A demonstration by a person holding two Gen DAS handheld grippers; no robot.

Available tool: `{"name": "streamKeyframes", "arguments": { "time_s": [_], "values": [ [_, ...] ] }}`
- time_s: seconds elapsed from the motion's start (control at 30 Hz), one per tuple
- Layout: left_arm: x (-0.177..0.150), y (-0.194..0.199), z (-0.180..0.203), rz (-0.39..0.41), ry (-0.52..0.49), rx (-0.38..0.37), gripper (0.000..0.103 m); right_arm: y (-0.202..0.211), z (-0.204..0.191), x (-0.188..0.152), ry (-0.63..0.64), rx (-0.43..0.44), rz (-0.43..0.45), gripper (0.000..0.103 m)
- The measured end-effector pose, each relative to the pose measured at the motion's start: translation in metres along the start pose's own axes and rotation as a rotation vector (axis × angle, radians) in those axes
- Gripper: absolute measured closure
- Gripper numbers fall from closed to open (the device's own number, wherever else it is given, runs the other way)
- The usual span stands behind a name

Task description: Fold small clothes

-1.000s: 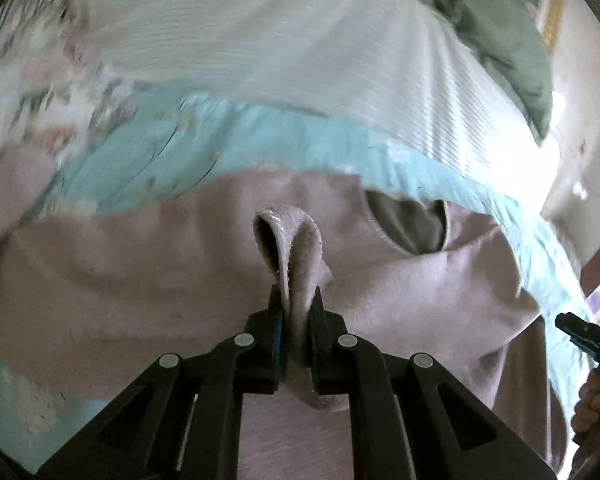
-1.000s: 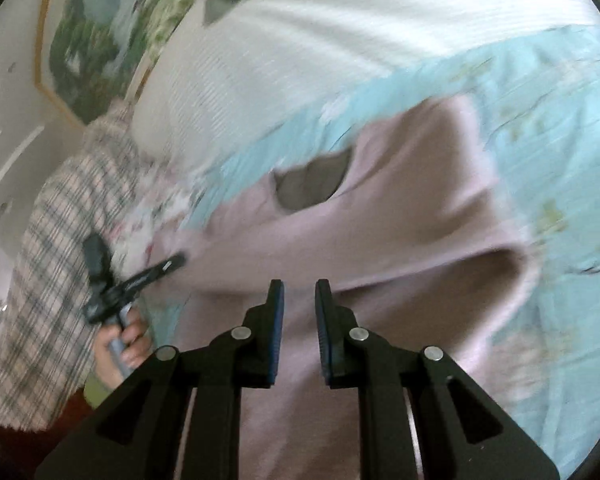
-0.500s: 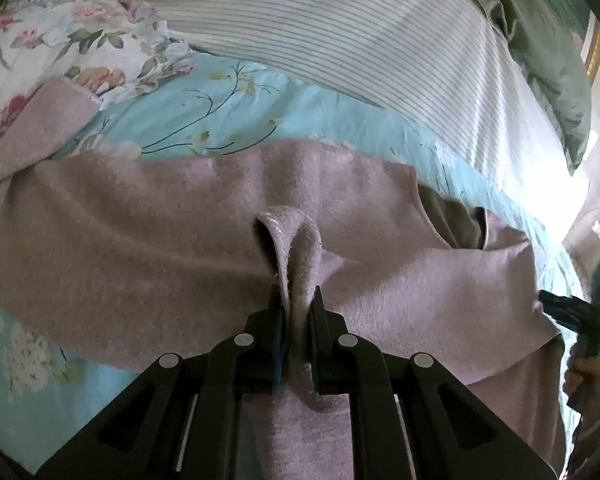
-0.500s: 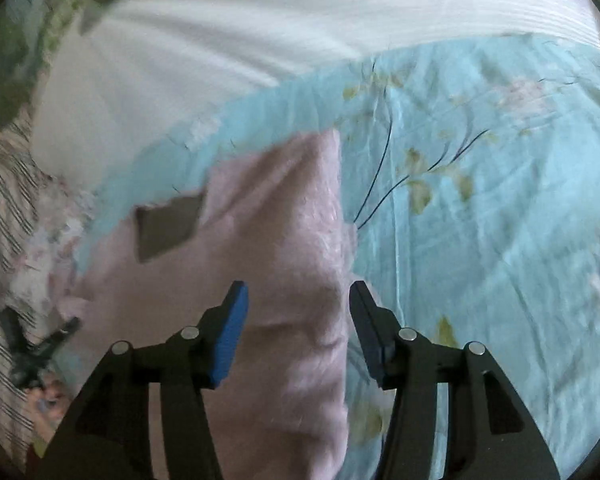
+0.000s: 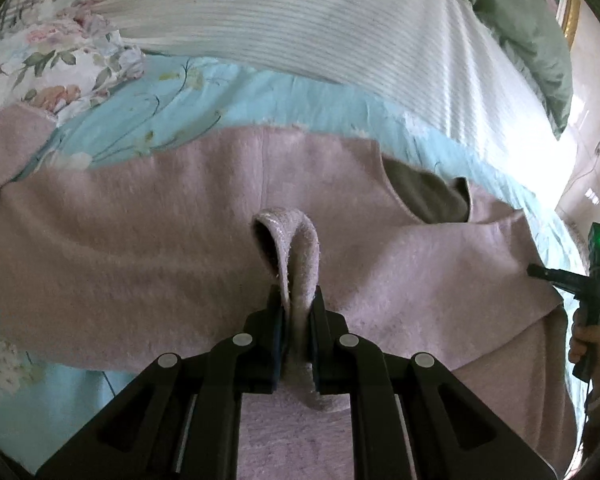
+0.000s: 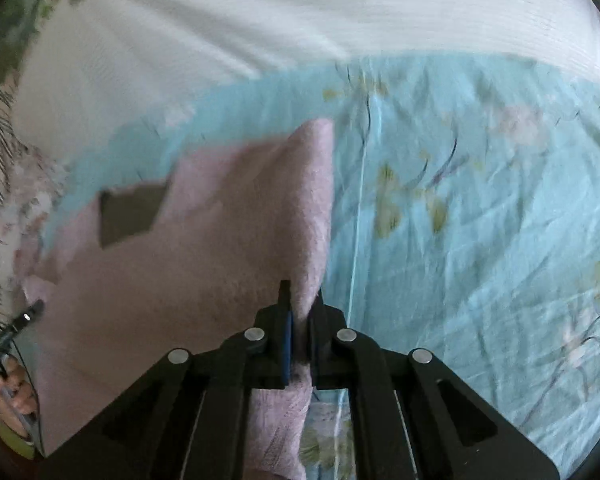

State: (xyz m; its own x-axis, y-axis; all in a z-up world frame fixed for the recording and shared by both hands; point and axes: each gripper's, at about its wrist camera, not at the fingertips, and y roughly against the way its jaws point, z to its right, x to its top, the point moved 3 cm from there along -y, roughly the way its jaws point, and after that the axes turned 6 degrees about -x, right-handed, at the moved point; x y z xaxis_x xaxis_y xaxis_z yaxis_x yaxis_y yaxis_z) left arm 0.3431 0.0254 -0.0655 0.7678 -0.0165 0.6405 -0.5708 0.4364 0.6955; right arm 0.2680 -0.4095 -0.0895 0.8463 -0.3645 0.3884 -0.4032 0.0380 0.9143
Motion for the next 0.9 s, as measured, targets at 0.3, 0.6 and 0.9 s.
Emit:
{"name": "streamKeyframes", "arguments": {
  "time_s": [0.3,0.6,0.9],
  "values": [
    [-0.001,0.006,-0.008,0.007,0.015,-0.016,0.085,0.029,-0.052,-0.036,0.114,0.039,0.018,0.089],
    [0.006,0.048,-0.058,0.061,0.061,0.078,0.087,0.054,-0.033,-0.054,-0.029,0.116,0.037,0.088],
    [0.026,0.097,-0.125,0.132,0.138,0.247,0.038,0.094,-0.09,-0.105,0.017,0.325,0.032,0.055]
  ]
}}
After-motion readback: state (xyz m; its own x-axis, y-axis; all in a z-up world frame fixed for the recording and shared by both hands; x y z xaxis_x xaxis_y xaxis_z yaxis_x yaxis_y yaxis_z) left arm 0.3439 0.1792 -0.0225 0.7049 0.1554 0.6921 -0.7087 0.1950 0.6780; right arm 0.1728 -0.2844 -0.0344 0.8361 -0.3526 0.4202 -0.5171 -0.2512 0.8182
